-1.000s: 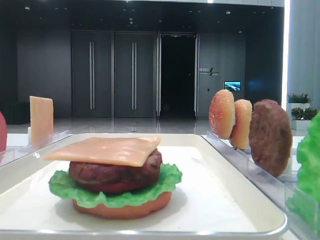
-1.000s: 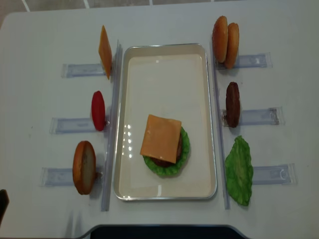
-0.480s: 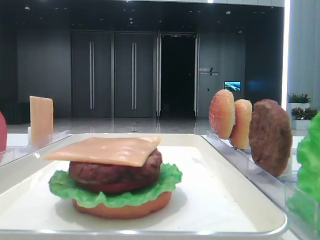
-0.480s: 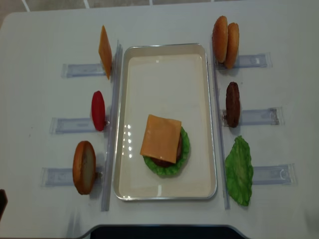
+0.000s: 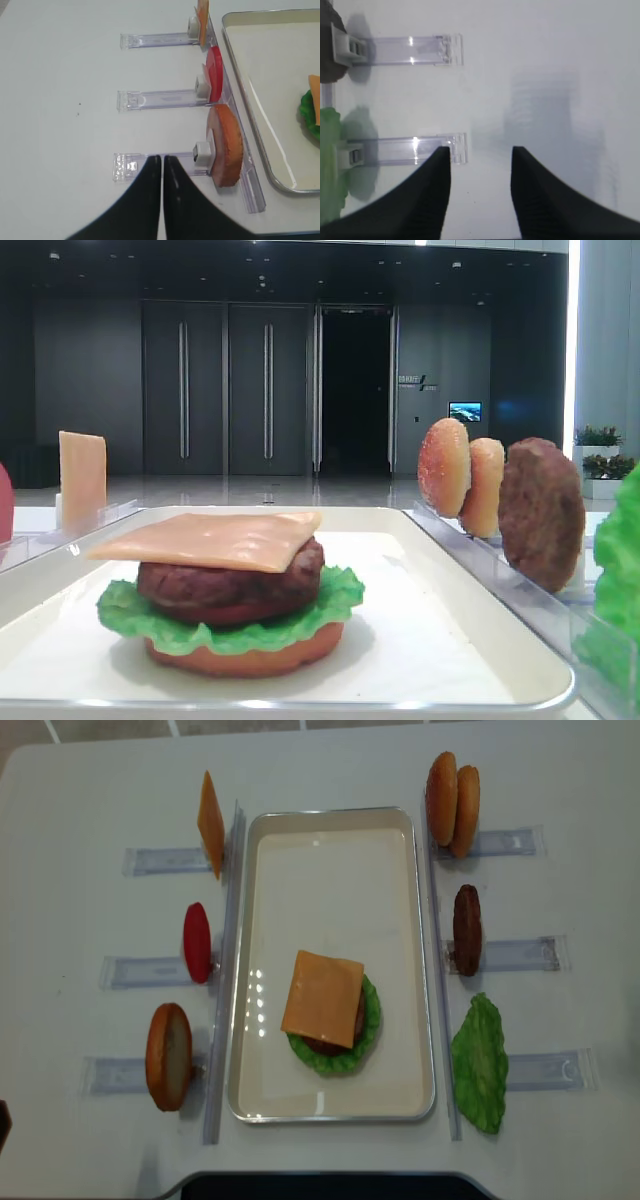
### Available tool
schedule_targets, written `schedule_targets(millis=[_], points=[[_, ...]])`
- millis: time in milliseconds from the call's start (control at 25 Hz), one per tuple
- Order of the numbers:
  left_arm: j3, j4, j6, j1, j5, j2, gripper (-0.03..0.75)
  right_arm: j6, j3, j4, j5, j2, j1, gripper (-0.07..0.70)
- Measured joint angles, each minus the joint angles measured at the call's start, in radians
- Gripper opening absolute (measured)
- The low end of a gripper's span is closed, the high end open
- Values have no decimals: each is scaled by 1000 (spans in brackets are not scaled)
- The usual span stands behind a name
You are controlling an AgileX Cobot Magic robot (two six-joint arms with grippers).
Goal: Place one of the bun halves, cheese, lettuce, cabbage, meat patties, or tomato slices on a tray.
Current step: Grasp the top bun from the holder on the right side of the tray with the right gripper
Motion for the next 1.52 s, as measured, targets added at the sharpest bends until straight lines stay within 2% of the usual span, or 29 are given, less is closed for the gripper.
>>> schedule_targets(millis=[160, 960, 1200, 1440, 1520], points=[[0, 0, 0, 0, 0, 0, 0, -5, -133, 9, 18, 148, 0, 305], [0, 1, 0, 0, 0, 0, 0, -31, -729, 32, 20, 705, 0, 305], [0, 1, 0, 0, 0, 0, 0, -31, -826, 35, 20, 832, 0, 305], [0, 1, 0, 0, 0, 0, 0, -30, -836, 35, 20, 865, 0, 305], [0, 1, 0, 0, 0, 0, 0, -1, -836, 35, 20, 865, 0, 305]])
